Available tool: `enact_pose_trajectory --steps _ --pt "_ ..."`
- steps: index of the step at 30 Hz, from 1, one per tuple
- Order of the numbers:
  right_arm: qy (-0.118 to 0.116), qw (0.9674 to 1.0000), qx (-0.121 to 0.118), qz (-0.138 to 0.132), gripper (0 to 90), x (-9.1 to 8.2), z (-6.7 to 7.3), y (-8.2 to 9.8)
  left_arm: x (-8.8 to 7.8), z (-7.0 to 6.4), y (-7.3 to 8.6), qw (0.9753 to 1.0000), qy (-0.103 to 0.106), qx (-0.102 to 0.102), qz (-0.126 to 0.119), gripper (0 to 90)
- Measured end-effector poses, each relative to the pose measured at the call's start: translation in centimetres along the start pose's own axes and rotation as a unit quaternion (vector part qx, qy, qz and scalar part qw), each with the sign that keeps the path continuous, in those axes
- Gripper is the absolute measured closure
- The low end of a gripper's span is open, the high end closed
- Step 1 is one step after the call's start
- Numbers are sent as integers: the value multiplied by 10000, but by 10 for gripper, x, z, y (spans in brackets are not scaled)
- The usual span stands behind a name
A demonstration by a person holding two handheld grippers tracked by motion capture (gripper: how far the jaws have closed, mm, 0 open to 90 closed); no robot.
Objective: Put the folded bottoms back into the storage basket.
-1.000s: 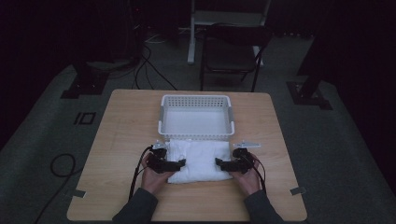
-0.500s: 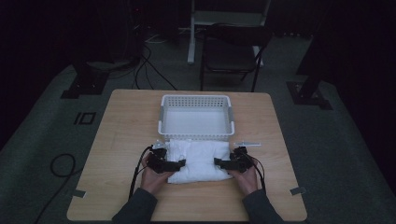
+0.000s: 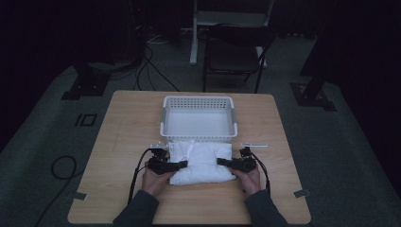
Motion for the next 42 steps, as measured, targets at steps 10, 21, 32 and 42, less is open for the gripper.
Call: enact_pose_trajectory --steps 10,21,32,42 --pt "674 9921 -1051 -85 657 -2 21 3 -10 -14 1 9976 -349 574 -177 513" --pt "917 9805 -1727 -190 658 -3 36 6 -22 -21 1 9950 -473 822 -298 534" --pt "1118 9690 -2182 -292 663 -11 54 8 -35 -36 -2 9914 -628 1046 -483 541" --pt "1069 9639 -2385 -506 666 -25 75 2 -56 -48 -8 9889 -644 1145 -687 542"
Point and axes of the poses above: each handheld gripper's, and its own axes: x roughly forward along the jaws, y roughly out of its underside, z roughly to its left, the point moved 4 cm from there along x, roughly forward along the jaws, and after that the axes turned 7 degrees about -y, right-handed, at the moved point
